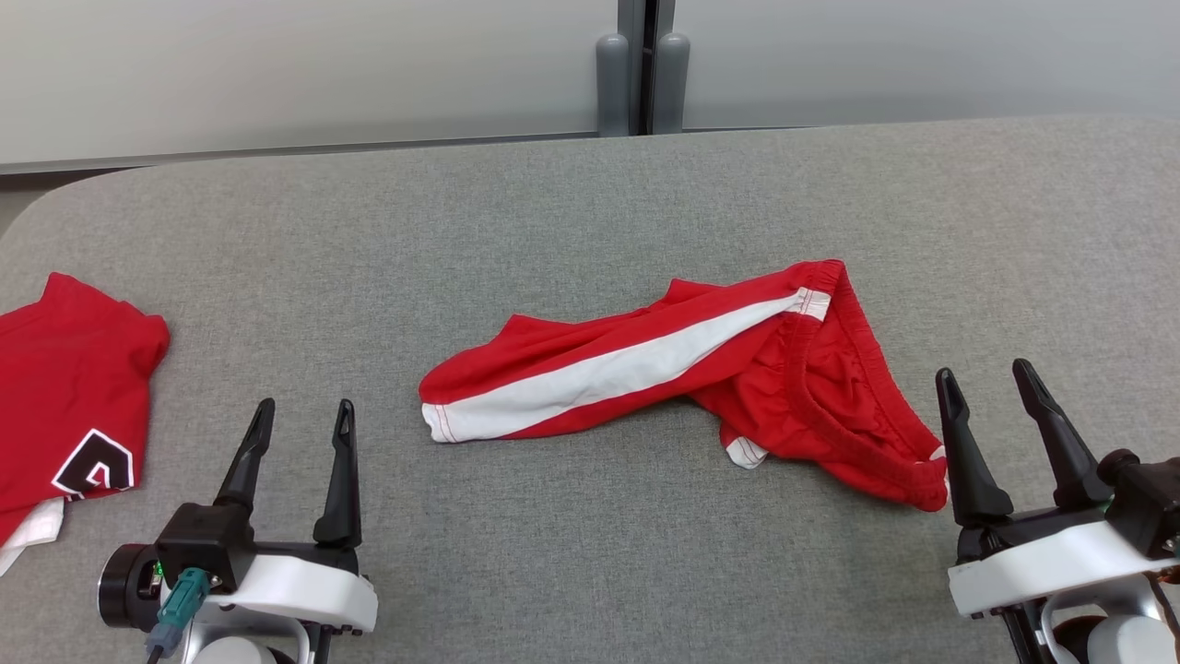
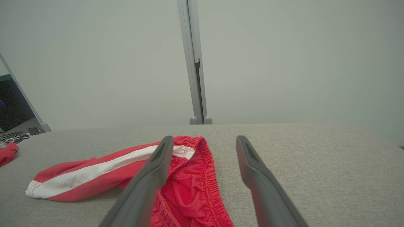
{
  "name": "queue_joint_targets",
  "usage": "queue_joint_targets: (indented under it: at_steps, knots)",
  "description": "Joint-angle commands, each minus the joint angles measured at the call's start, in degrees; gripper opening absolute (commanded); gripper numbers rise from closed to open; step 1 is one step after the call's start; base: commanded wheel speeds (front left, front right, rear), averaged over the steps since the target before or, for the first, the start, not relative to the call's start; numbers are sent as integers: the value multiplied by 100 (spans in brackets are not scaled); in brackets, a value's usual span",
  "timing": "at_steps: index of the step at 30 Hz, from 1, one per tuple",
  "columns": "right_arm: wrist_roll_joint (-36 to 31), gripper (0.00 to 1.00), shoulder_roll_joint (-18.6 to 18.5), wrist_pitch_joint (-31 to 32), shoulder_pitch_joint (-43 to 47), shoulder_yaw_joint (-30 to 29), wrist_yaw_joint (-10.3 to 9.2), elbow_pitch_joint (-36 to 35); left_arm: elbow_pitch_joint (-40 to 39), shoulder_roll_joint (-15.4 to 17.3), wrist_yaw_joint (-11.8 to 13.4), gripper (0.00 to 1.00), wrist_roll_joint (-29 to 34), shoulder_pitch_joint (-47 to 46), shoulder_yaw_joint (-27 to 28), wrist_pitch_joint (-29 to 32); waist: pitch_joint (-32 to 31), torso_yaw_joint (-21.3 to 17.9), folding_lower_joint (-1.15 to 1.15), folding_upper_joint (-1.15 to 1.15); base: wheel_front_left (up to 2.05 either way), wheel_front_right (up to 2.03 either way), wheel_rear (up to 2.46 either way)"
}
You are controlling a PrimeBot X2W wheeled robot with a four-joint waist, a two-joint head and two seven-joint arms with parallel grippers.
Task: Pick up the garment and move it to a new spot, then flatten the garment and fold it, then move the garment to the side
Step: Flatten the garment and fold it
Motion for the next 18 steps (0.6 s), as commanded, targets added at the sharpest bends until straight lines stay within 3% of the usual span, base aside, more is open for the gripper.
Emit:
queue_joint_targets:
  at_steps: [1, 8, 18]
  knots:
    - [31, 100, -14, -21, 39, -2, 0, -14, 33, 33, -7, 100, -20, 35, -2, 2, -8, -2, 0, 0, 0, 0, 0]
    - [101, 100, -18, -61, 20, -19, 0, 23, 67, 59, -1, 100, -22, -31, -68, 28, 1, -12, 0, 0, 0, 0, 0]
    - [73, 100, 31, -37, -146, 42, 0, -43, 730, -154, -501, 100, -340, -694, -552, 867, 319, -78, 0, 0, 0, 0, 0]
